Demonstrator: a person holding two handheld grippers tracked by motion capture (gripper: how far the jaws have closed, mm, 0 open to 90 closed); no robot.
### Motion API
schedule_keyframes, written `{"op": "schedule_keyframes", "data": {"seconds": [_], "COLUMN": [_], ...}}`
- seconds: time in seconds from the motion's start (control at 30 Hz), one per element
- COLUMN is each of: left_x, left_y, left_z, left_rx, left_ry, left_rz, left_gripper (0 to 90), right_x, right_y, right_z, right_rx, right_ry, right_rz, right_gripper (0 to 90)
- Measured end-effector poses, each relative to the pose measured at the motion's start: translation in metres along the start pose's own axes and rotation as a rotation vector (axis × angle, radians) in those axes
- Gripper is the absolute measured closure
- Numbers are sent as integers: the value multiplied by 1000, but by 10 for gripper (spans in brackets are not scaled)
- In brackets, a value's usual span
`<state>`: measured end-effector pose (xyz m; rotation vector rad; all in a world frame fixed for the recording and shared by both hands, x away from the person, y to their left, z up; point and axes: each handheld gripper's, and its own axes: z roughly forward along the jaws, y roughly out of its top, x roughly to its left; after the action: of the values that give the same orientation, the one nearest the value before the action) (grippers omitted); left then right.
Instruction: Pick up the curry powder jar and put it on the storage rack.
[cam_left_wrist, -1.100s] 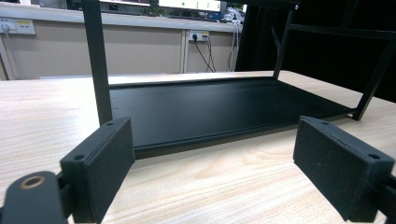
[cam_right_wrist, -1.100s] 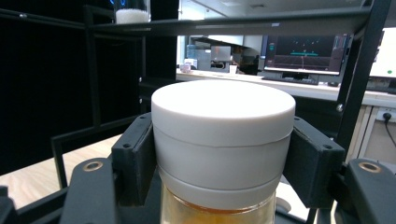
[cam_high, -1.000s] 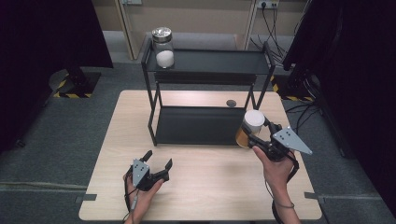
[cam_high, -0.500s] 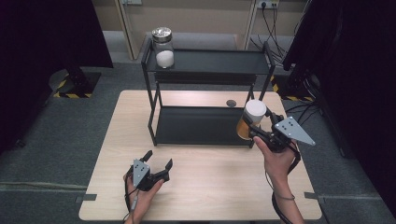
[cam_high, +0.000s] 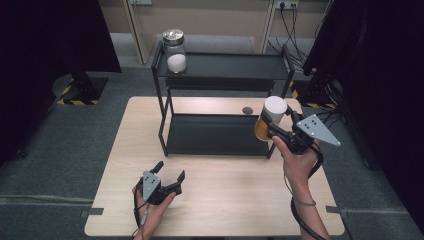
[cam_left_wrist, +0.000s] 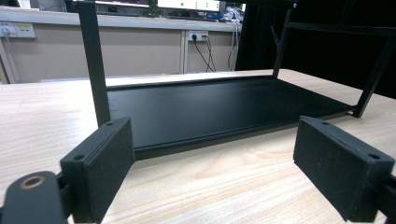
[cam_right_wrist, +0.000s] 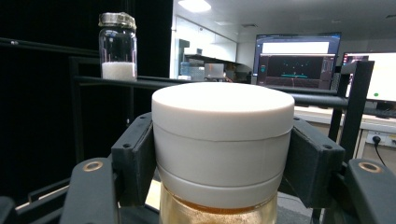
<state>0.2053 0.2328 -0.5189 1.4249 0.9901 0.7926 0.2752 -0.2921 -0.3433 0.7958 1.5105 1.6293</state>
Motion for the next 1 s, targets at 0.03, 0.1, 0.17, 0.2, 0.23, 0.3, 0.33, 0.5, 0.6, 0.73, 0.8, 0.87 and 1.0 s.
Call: {"op": "schedule_keyframes", "data": {"seconds": [0.03, 0.1, 0.17, 0.2, 0.23, 0.3, 0.33, 0.5, 0.6, 0.73, 0.8, 0.87, 1.0], "left_x": [0, 0, 0, 0, 0, 0, 0, 0, -1, -1, -1, -1, -1], "left_y": [0, 0, 0, 0, 0, 0, 0, 0, 0, 0, 0, 0, 0], "left_z": [0, 0, 0, 0, 0, 0, 0, 0, 0, 0, 0, 0, 0], "left_rx": [0, 0, 0, 1, 1, 0, 0, 0, -1, -1, -1, 0, -2], "left_ry": [0, 0, 0, 0, 0, 0, 0, 1, 3, 3, 3, 3, 3], "left_rz": [-1, -2, -1, 1, 1, 2, 2, -1, -2, -2, -1, 0, 0], "left_gripper": [120, 120, 120, 120, 120, 120, 120, 120, 120, 120, 120, 120, 120], "right_x": [0, 0, -1, -1, -1, -2, -2, -2, -2, -2, -2, -1, 1], "right_y": [1, 4, 6, 8, 9, 11, 12, 18, 22, 28, 32, 35, 41], "right_z": [1, 4, 6, 7, 7, 9, 10, 15, 17, 21, 24, 26, 31], "right_rx": [-1, -3, -6, -7, -10, -15, -16, -23, -30, -40, -48, -52, -59], "right_ry": [-1, -2, -3, -4, -6, -9, -10, -16, -18, -20, -22, -28, -34], "right_rz": [-3, -6, -6, -5, -5, -4, -2, -7, -6, -8, -6, -7, -5], "right_gripper": [341, 341, 341, 341, 341, 341, 341, 341, 341, 341, 341, 341, 341]}}
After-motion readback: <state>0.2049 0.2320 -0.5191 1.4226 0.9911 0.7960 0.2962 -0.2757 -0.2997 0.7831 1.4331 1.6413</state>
